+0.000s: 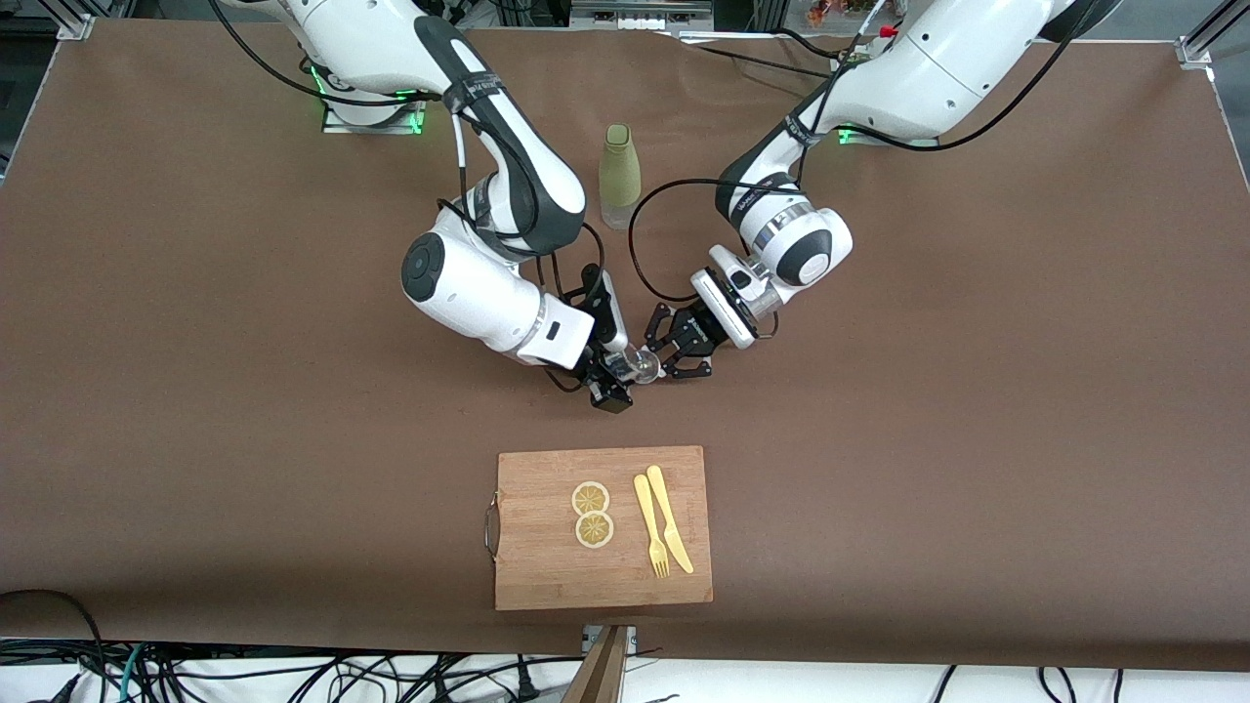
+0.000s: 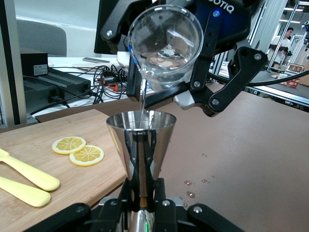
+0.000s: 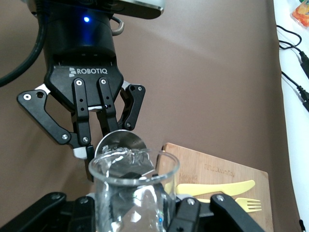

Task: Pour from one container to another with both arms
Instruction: 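Tilt the beaker with the right gripper to pour into the jigger, then tip the beaker upright and carry it back while the left gripper withdraws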

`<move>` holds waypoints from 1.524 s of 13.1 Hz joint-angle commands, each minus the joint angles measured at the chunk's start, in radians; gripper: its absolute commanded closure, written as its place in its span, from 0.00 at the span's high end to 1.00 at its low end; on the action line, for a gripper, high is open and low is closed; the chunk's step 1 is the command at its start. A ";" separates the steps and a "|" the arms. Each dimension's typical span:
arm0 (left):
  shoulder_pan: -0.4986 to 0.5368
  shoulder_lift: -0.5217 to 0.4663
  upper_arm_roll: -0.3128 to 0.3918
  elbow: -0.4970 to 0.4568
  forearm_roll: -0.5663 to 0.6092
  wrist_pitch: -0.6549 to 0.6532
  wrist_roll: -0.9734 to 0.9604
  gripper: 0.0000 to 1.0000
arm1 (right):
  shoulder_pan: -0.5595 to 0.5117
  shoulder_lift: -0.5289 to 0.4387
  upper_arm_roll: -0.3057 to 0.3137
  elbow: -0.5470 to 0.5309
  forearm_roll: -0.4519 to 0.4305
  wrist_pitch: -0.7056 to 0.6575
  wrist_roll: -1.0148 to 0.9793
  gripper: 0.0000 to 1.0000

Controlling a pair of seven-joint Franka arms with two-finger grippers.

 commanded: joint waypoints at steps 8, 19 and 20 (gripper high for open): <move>0.055 -0.004 -0.013 -0.020 -0.196 -0.017 0.412 0.00 | -0.073 -0.045 -0.020 -0.028 0.320 -0.172 0.043 0.13; 0.554 -0.047 -0.296 -0.147 0.303 -0.016 -0.116 0.00 | -0.645 -0.005 -0.023 -0.095 0.361 -0.790 -0.188 0.13; 0.571 -0.070 -0.296 -0.153 0.386 -0.019 -0.206 0.00 | -0.698 0.021 -0.023 -0.112 0.361 -0.824 -0.254 0.13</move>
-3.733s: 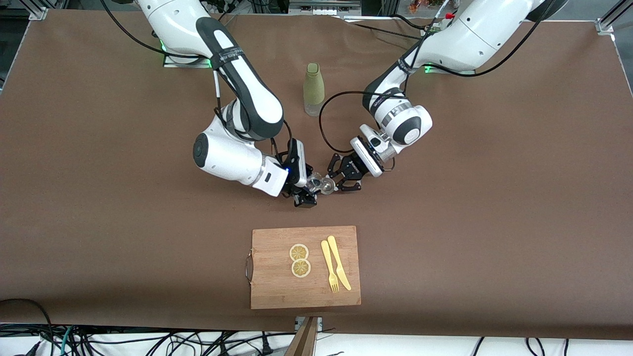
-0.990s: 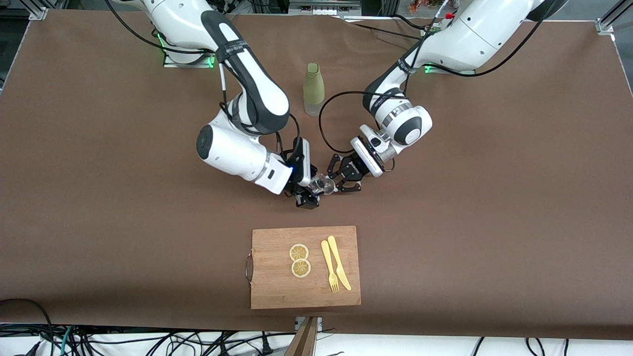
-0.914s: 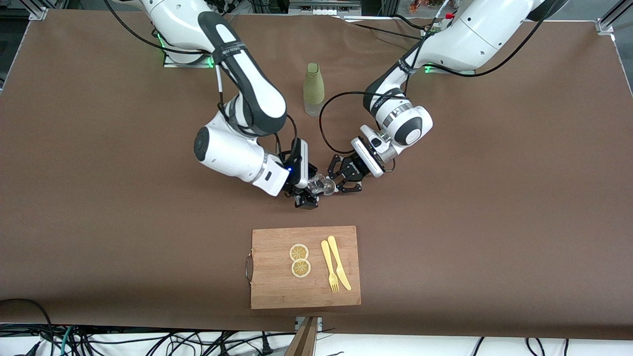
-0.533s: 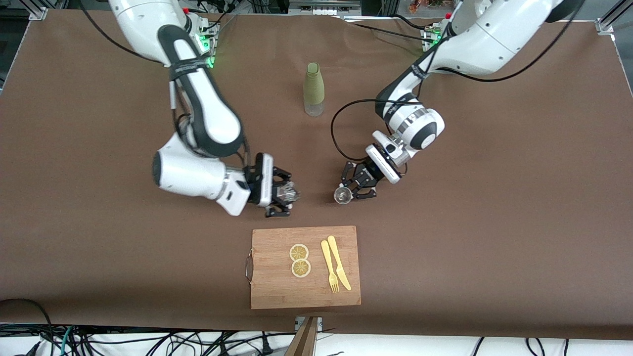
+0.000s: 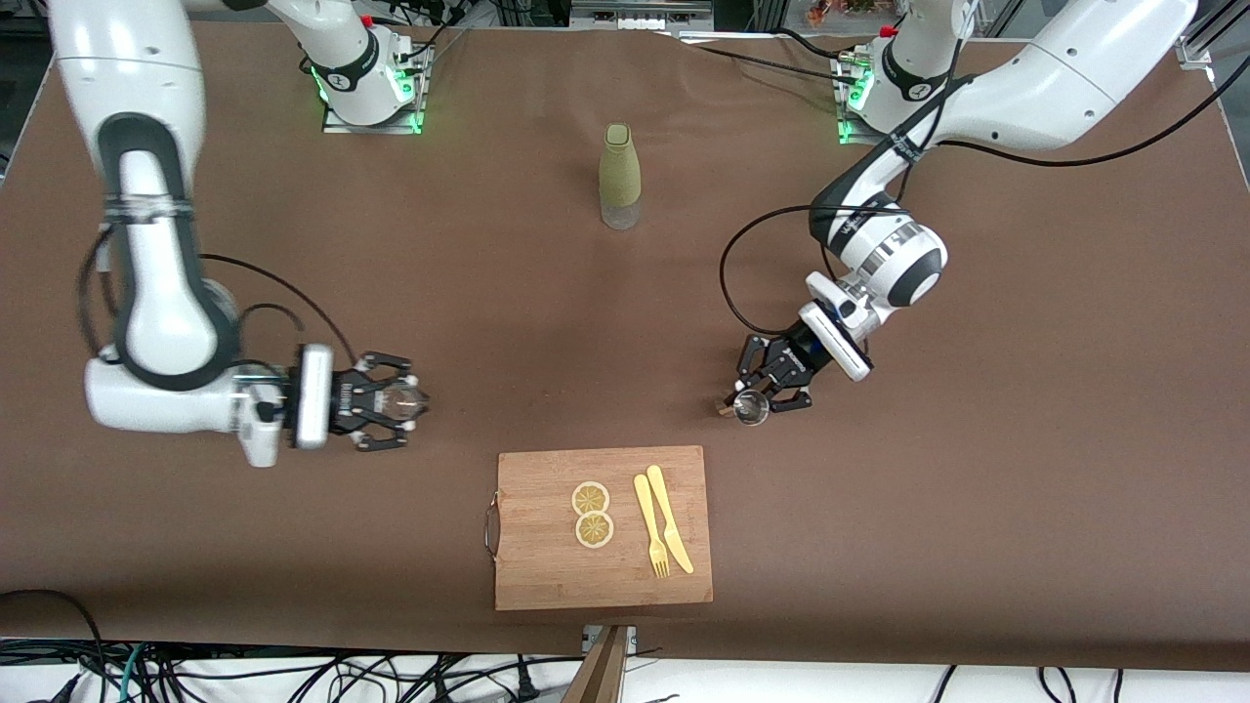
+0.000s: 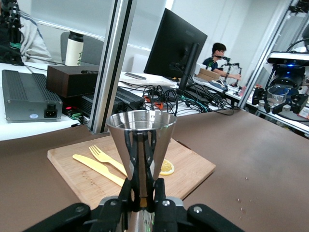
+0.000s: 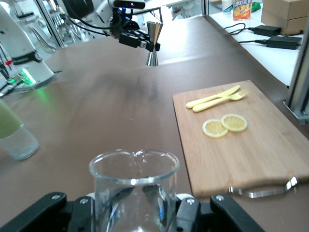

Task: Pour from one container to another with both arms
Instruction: 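Tip the beaker upright and carry it back while the left gripper withdraws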

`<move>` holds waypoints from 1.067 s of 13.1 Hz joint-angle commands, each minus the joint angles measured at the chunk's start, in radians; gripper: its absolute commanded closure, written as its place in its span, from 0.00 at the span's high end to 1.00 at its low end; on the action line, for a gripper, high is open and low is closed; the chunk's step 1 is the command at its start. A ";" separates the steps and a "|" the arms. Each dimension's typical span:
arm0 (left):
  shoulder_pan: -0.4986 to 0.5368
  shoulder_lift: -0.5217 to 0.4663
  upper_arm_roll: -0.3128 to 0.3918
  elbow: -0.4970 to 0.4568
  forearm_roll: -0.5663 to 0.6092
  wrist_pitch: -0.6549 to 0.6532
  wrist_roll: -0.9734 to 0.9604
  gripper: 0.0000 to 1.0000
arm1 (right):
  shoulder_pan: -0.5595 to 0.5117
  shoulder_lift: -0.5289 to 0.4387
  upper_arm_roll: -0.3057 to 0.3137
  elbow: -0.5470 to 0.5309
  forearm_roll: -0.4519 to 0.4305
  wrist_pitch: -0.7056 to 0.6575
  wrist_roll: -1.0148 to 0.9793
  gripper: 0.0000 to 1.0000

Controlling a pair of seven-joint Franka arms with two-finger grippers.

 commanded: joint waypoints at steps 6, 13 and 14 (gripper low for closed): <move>0.160 -0.069 0.174 -0.060 0.749 -0.449 -0.331 0.00 | -0.208 0.257 0.024 -0.067 0.084 -0.115 -0.444 0.13; 0.204 -0.059 0.487 -0.006 1.215 -0.929 -0.264 0.00 | -0.213 0.311 0.022 -0.062 0.147 -0.121 -0.581 1.00; 0.206 -0.049 0.515 0.003 1.255 -0.957 -0.236 0.00 | -0.218 0.306 0.021 -0.062 0.141 -0.121 -0.581 1.00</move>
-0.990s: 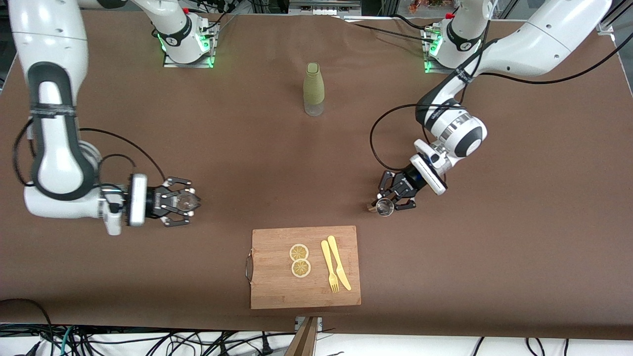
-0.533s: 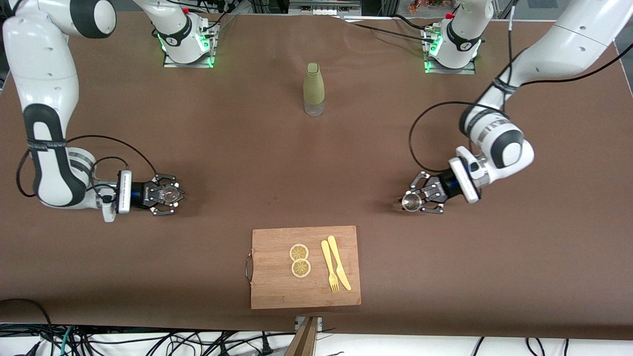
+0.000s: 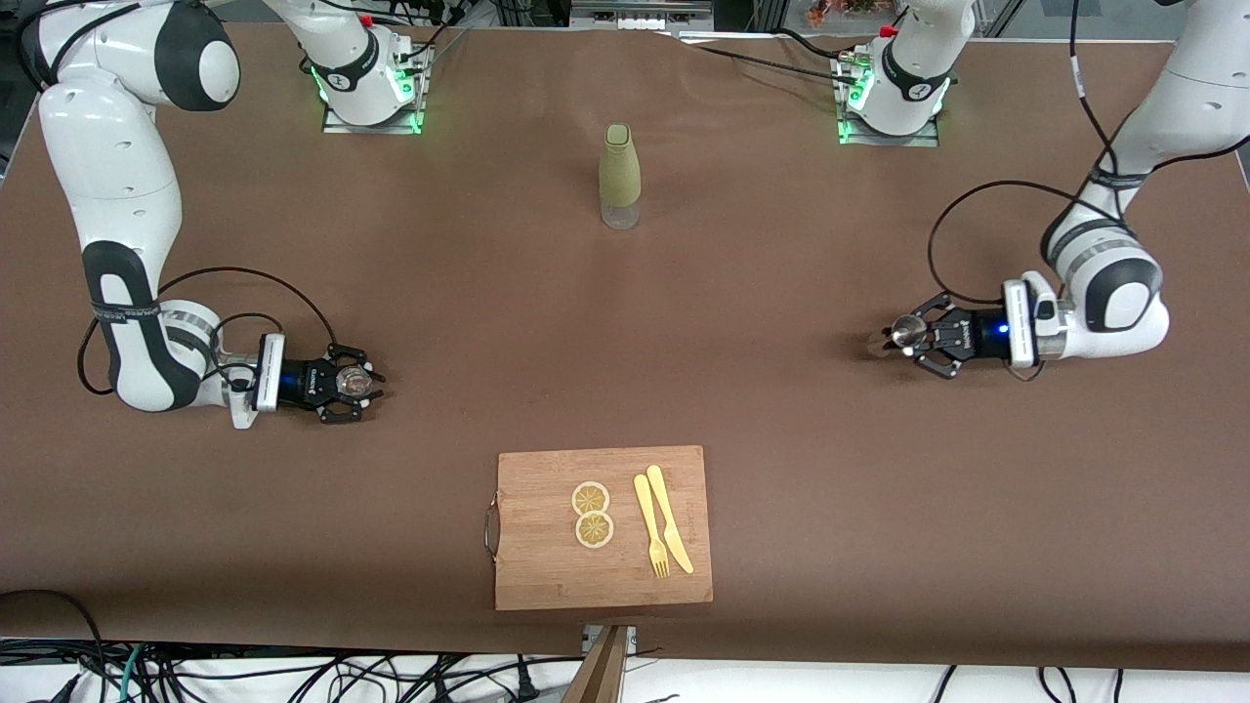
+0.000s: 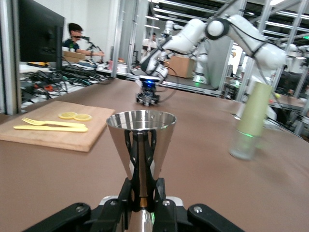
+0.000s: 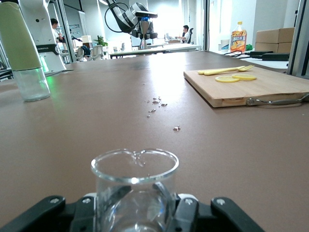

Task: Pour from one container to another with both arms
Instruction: 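Lower the beaker with the right gripper while the left gripper lowers the jigger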

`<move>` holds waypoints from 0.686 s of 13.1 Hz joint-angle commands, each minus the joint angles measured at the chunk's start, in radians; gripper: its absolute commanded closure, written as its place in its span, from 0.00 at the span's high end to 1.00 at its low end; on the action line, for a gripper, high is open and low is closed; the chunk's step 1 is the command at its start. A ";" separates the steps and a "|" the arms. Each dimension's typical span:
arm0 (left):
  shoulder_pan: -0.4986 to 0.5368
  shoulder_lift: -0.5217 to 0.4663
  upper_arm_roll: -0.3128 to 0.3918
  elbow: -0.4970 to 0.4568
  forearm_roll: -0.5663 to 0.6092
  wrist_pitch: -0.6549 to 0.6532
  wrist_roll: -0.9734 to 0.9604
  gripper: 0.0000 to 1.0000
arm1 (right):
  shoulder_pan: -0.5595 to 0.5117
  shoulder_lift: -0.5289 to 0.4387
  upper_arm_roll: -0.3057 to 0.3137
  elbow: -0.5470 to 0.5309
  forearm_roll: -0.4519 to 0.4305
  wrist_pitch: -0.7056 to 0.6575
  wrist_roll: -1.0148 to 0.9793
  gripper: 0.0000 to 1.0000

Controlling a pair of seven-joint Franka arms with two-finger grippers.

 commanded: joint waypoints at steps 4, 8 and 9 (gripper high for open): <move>0.008 0.039 0.103 0.032 0.158 -0.130 0.220 0.00 | -0.039 -0.022 -0.041 0.026 -0.049 -0.010 -0.001 1.00; 0.023 0.115 0.132 0.073 0.227 -0.208 0.378 0.00 | -0.039 -0.096 -0.189 0.031 -0.159 -0.017 0.060 1.00; 0.030 0.126 0.132 0.073 0.246 -0.210 0.398 0.00 | -0.037 -0.139 -0.218 0.031 -0.215 -0.030 0.109 1.00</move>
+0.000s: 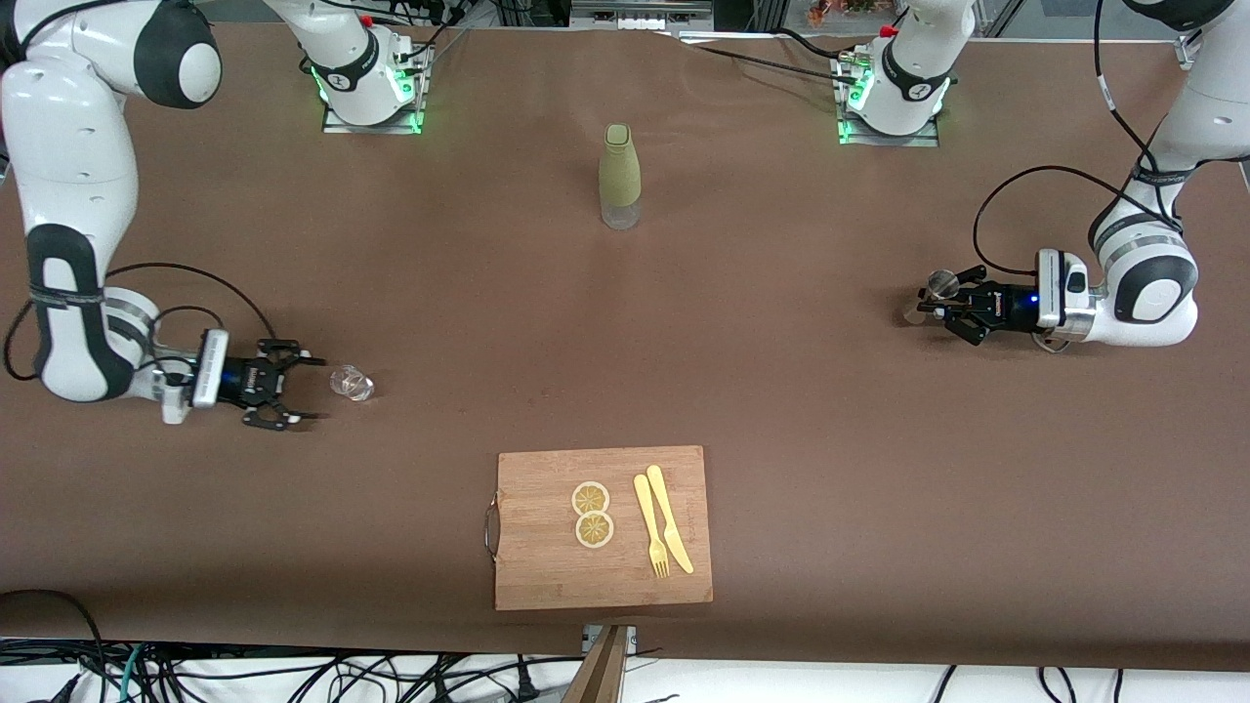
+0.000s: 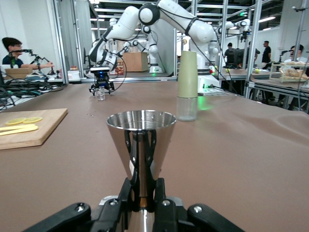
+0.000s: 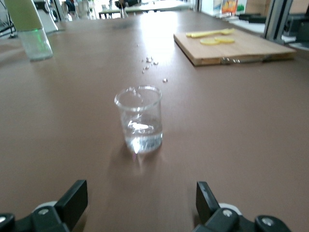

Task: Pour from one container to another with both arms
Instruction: 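Lower the beaker with the right gripper while the left gripper lowers the jigger, then open the left gripper to release the jigger and pull it away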

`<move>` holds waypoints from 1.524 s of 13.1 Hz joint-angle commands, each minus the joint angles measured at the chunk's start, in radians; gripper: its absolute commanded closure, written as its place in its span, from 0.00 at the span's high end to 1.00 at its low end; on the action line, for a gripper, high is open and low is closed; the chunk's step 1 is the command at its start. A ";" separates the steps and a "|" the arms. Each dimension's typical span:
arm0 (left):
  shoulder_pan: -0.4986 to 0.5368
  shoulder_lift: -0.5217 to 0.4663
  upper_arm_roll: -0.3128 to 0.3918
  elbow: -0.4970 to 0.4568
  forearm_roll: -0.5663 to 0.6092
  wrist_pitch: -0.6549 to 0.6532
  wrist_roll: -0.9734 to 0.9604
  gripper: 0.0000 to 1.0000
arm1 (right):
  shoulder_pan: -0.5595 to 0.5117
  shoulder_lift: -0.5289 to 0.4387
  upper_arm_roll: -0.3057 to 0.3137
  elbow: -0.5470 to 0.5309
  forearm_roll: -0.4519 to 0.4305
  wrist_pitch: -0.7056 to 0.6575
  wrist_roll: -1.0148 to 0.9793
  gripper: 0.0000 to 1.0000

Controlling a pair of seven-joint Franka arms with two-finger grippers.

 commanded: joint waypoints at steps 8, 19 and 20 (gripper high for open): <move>0.015 0.120 0.073 0.041 0.107 -0.045 0.221 0.00 | 0.124 -0.490 -0.067 0.002 -0.435 -0.014 0.825 1.00; 0.015 0.106 0.141 0.079 0.155 -0.044 0.232 1.00 | 0.238 -0.992 0.091 -0.250 -1.076 -0.042 2.009 1.00; 0.013 0.088 0.170 0.085 0.155 -0.044 0.212 1.00 | 0.238 -0.992 0.102 -0.246 -1.090 -0.068 2.118 1.00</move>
